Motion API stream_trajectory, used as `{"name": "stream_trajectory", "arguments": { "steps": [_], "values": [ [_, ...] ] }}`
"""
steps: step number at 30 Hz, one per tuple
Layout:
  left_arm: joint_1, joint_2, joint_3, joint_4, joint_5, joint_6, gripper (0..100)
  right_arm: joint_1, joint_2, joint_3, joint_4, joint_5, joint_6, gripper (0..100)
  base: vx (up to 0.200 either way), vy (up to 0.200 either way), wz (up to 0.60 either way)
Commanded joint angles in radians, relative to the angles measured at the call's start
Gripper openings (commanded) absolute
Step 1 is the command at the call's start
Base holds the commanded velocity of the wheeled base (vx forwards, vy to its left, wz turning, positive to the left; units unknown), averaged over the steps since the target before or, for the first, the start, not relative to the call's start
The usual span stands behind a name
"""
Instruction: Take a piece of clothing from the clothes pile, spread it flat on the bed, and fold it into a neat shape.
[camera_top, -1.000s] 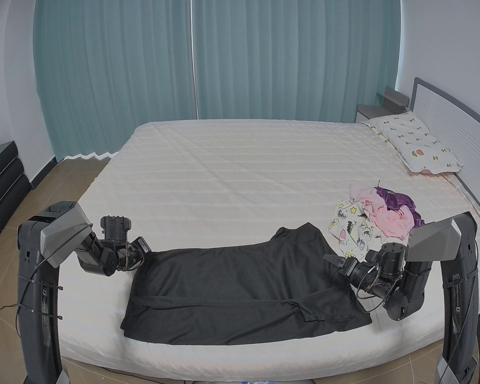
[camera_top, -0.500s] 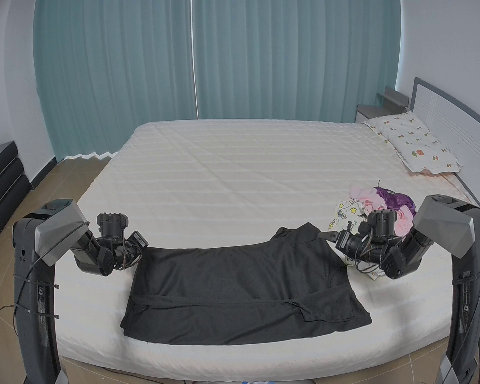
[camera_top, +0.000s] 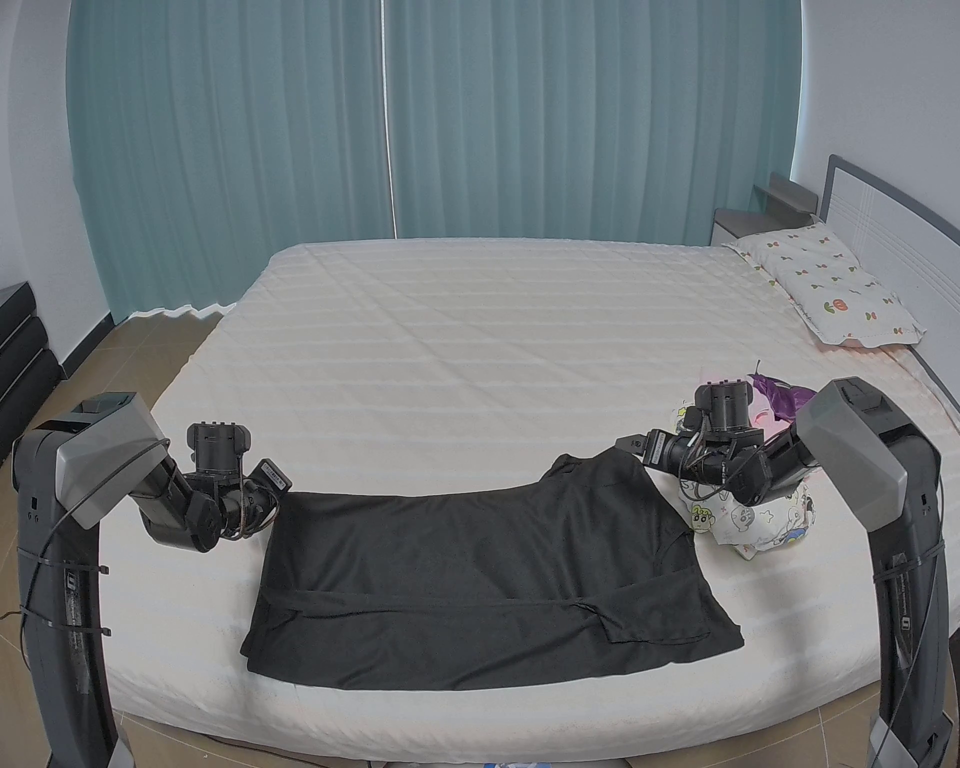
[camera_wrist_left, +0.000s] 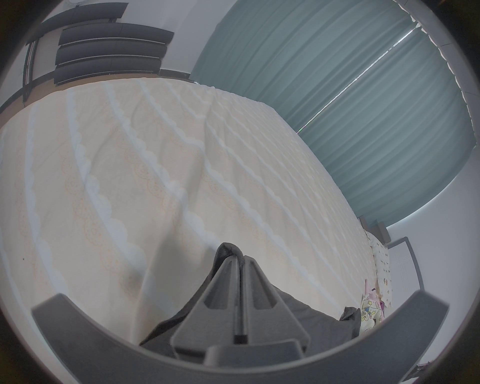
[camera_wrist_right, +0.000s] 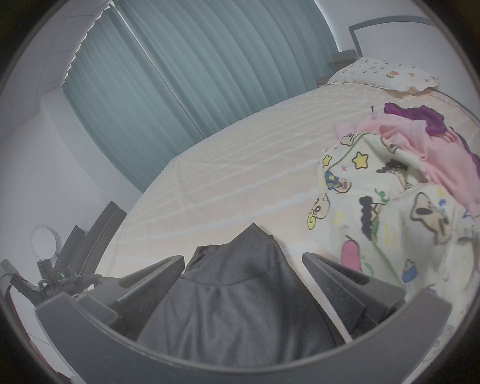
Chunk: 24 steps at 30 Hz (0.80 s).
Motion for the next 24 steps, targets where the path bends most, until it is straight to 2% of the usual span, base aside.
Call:
{"name": "stream_trajectory", "arguments": {
  "steps": [1, 4, 11, 16, 17, 20, 24],
  "values": [
    [0.0, -0.009, 0.021, -0.008, -0.001, -0.002, 0, 0.016, 0.118, -0.097, 0.017, -0.018, -0.002, 100, 0.0, 0.0, 0.0],
    [0.0, -0.009, 0.021, -0.008, -0.001, -0.002, 0, 0.016, 0.135, -0.125, 0.017, -0.026, -0.002, 100, 0.0, 0.0, 0.0],
    [0.0, -0.007, 0.021, -0.008, -0.001, -0.002, 0, 0.015, 0.239, -0.272, 0.02, -0.09, 0.003, 100, 0.0, 0.0, 0.0],
    [0.0, -0.005, 0.021, -0.008, -0.001, -0.002, 0, 0.021, 0.25, -0.278, 0.022, -0.09, 0.009, 100, 0.0, 0.0, 0.0],
    [0.0, -0.005, 0.021, -0.008, -0.001, -0.002, 0, 0.024, 0.25, -0.278, 0.023, -0.09, 0.01, 0, 0.0, 0.0, 0.0],
    [0.0, -0.005, 0.021, -0.008, -0.001, -0.002, 0, 0.027, 0.242, -0.28, 0.016, -0.092, 0.019, 0, 0.0, 0.0, 0.0],
    [0.0, -0.005, 0.01, -0.008, -0.001, -0.002, 0, 0.026, 0.216, -0.277, 0.017, -0.095, 0.078, 0, 0.0, 0.0, 0.0]
  ]
}}
